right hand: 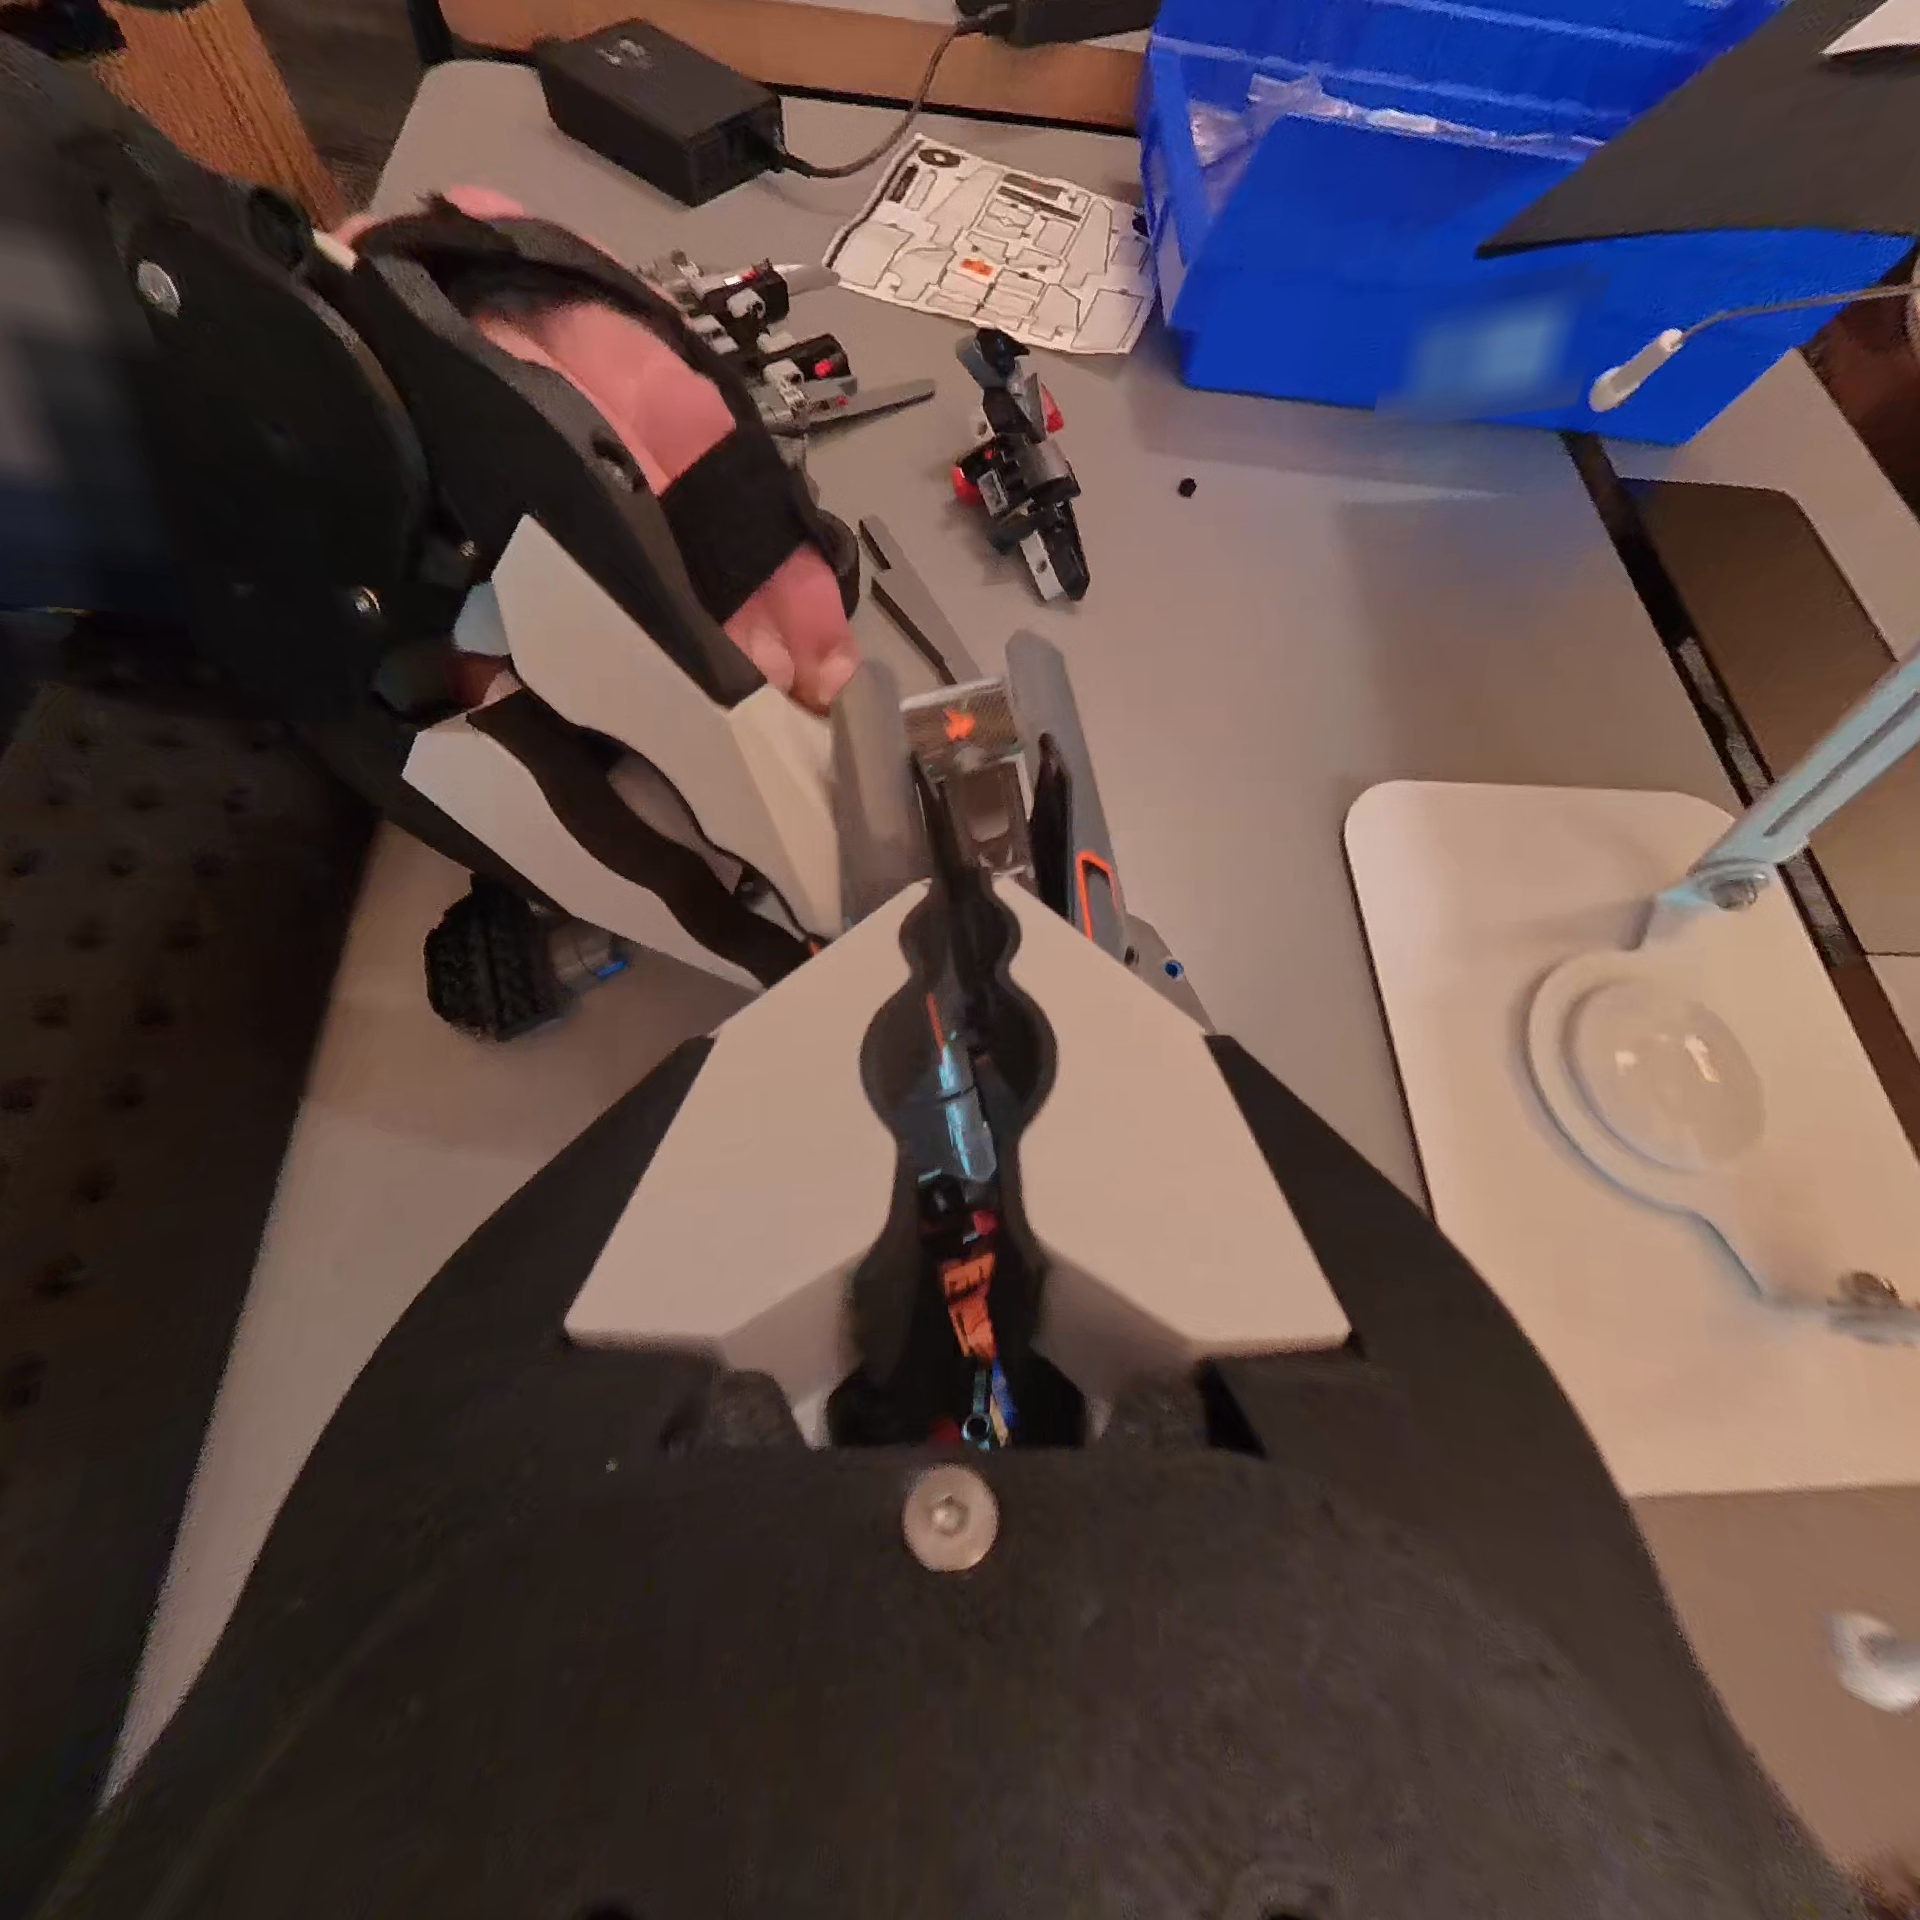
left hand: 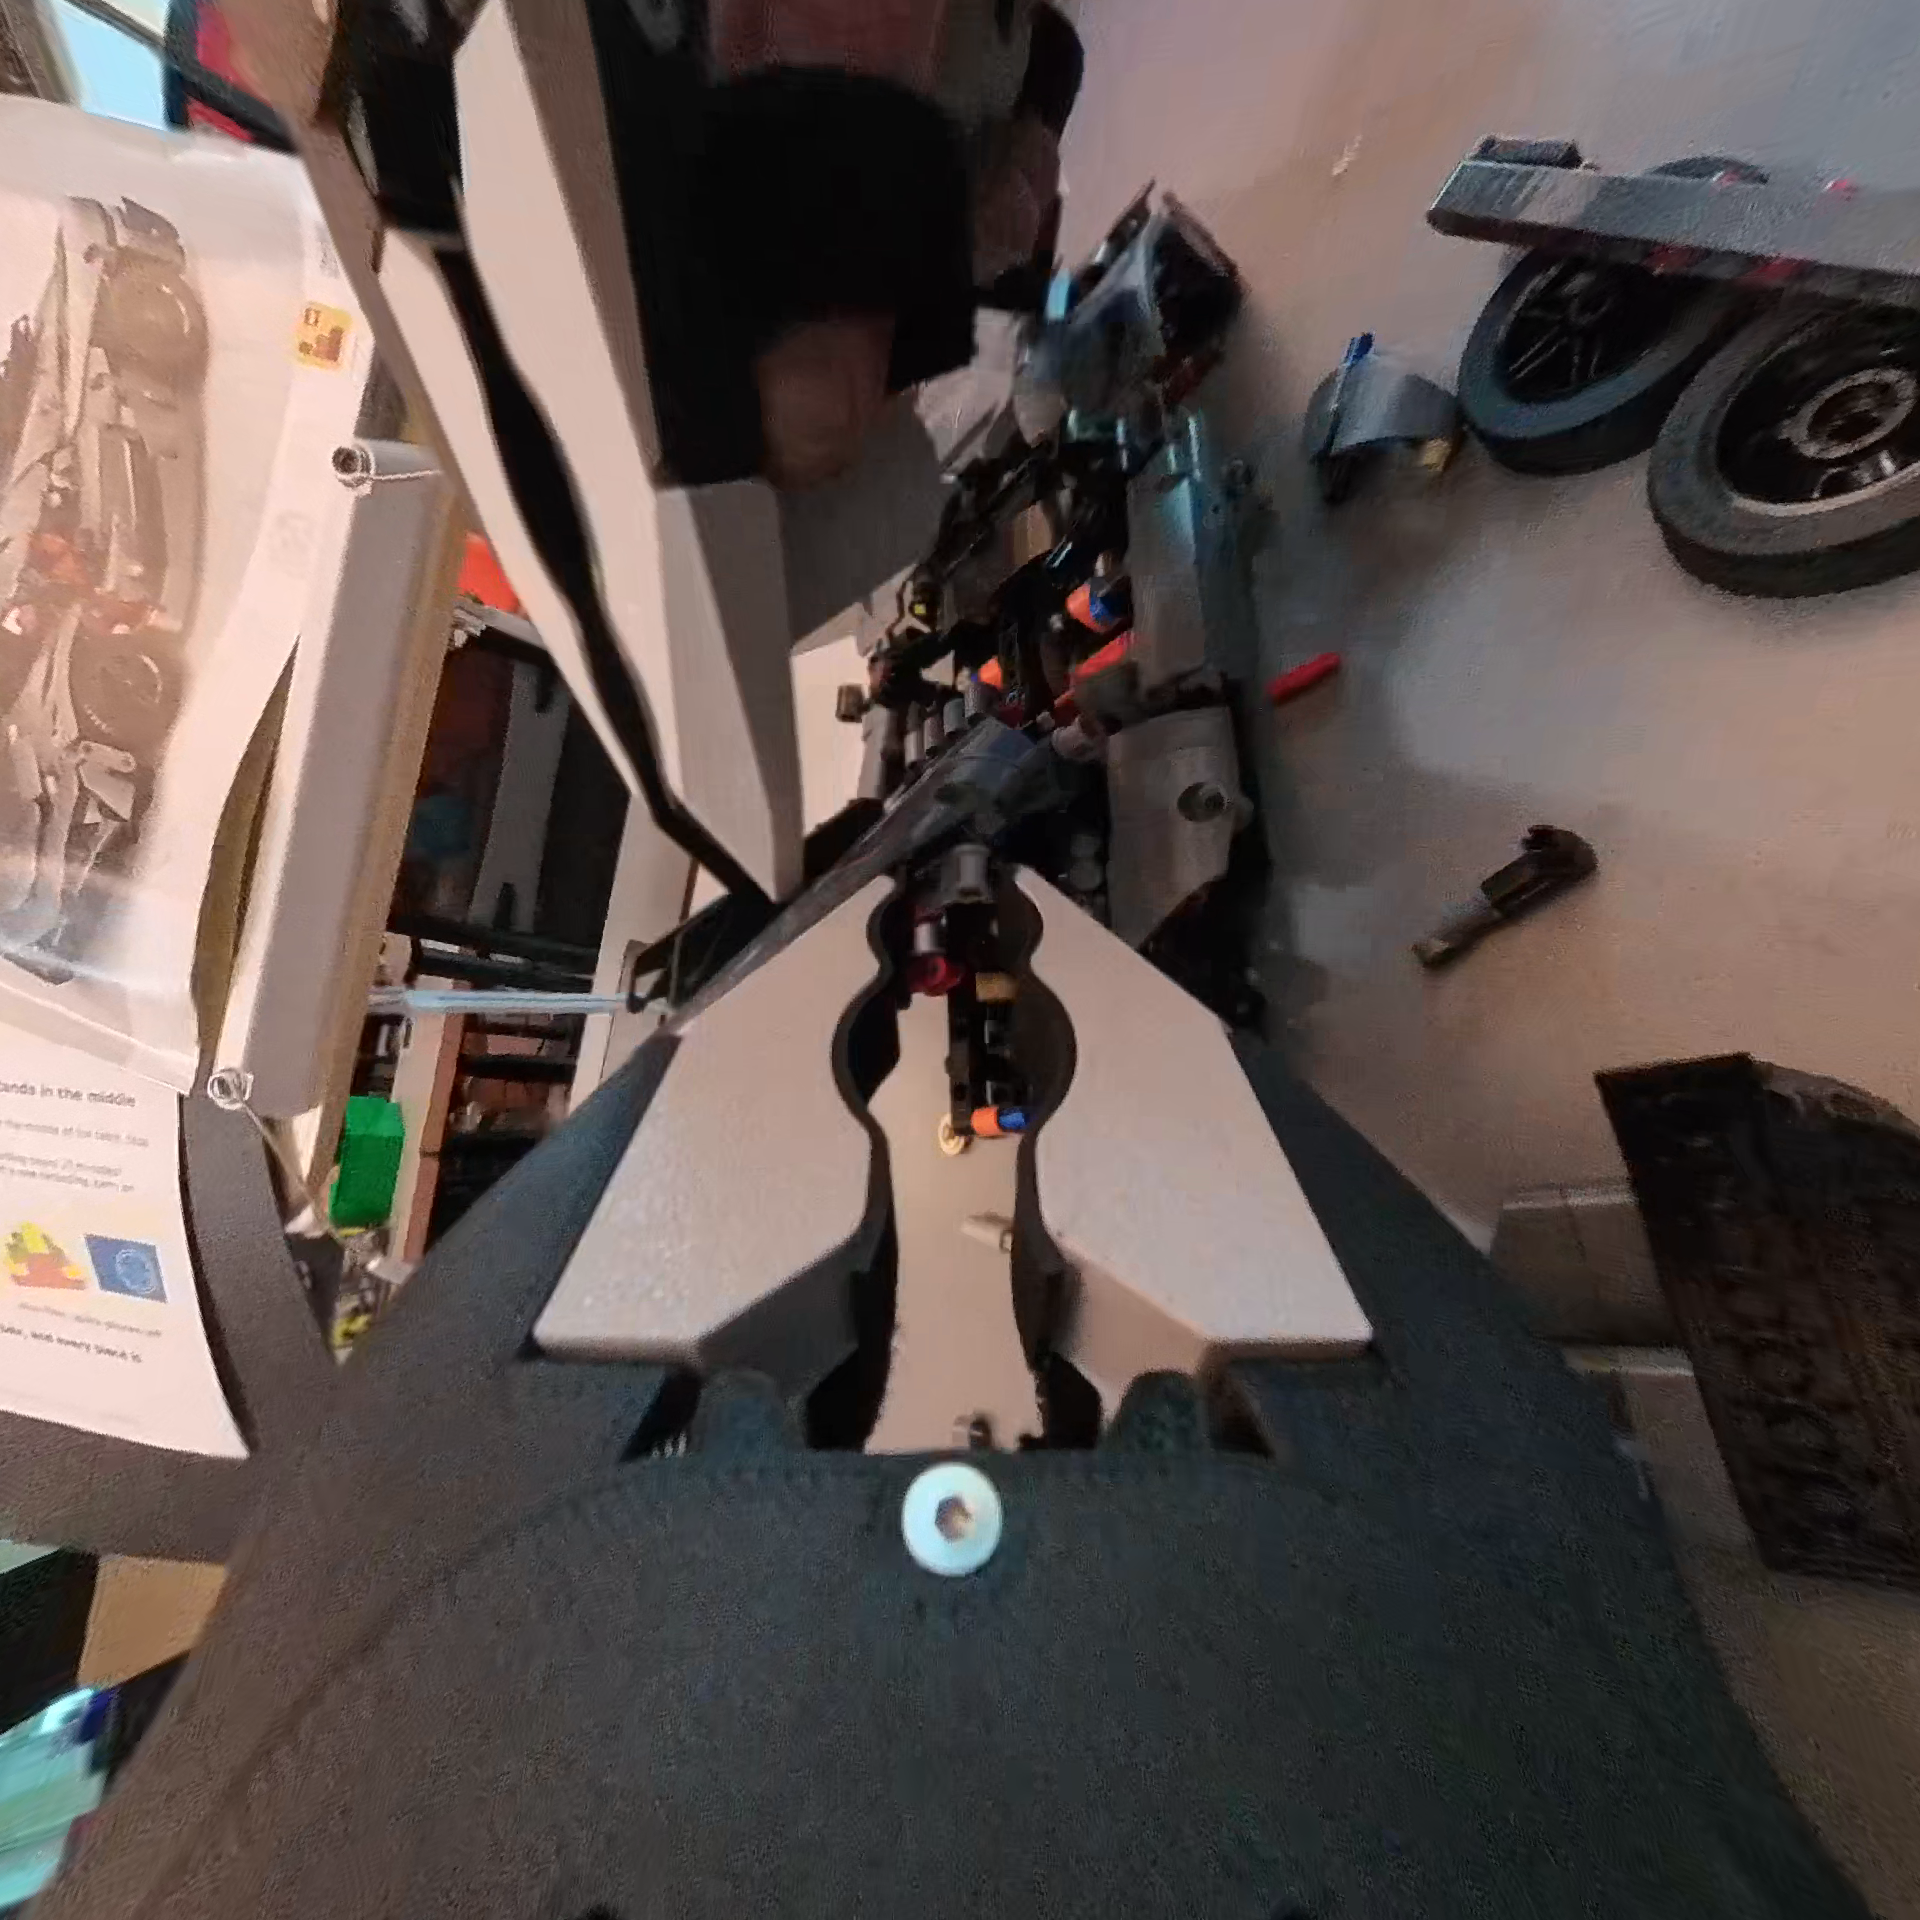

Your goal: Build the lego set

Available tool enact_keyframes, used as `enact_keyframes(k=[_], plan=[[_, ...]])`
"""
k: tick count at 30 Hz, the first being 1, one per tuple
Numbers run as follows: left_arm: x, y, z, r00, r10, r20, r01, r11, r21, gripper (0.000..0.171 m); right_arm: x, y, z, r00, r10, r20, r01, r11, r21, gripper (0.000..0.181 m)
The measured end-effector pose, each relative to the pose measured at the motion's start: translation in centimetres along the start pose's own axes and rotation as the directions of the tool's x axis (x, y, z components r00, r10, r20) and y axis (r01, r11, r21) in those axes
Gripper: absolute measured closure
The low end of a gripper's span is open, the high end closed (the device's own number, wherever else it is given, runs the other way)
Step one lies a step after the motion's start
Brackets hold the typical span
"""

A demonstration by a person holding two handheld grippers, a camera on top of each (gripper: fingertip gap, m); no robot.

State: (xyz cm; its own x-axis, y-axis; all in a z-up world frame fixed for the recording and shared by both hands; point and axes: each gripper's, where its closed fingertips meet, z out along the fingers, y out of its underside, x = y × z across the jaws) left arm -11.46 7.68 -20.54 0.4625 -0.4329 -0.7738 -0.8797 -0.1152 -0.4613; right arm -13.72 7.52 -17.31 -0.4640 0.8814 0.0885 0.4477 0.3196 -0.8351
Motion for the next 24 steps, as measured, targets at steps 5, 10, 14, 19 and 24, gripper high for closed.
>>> enact_keyframes(k=[5, 10, 14, 19, 24], plan=[[0.1, 0.1, 0.0, 1.0, -0.01, -0.012, 0.01, 1.0, 0.012, 0.16, 0.0, 0.0, 0.1, 0.997, 0.052, 0.048, -0.053, 0.999, 0.013, 0.181], [-0.1, 0.0, -0.1, 1.0, 0.0, 0.01, 0.0, 1.0, -0.013, 0.161, 0.0, 0.4, -1.2, 0.995, 0.083, 0.063, -0.084, 0.996, 0.02, 0.181], [-0.5, -0.2, -0.3, 0.998, -0.055, 0.013, 0.055, 0.998, 0.001, 0.161, 0.0, 0.8, -2.1, 0.984, 0.141, 0.111, -0.148, 0.987, 0.059, 0.181], [-0.2, -0.3, -0.2, 0.999, -0.053, -0.005, 0.053, 0.998, 0.015, 0.161, -1.0, 1.2, -2.2, 0.99, 0.075, 0.12, -0.079, 0.997, 0.026, 0.181], [-0.4, -0.1, -0.3, 0.997, -0.073, -0.007, 0.073, 0.997, 0.027, 0.162, -0.5, 1.0, -2.1, 0.987, 0.112, 0.117, -0.117, 0.992, 0.036, 0.181]])
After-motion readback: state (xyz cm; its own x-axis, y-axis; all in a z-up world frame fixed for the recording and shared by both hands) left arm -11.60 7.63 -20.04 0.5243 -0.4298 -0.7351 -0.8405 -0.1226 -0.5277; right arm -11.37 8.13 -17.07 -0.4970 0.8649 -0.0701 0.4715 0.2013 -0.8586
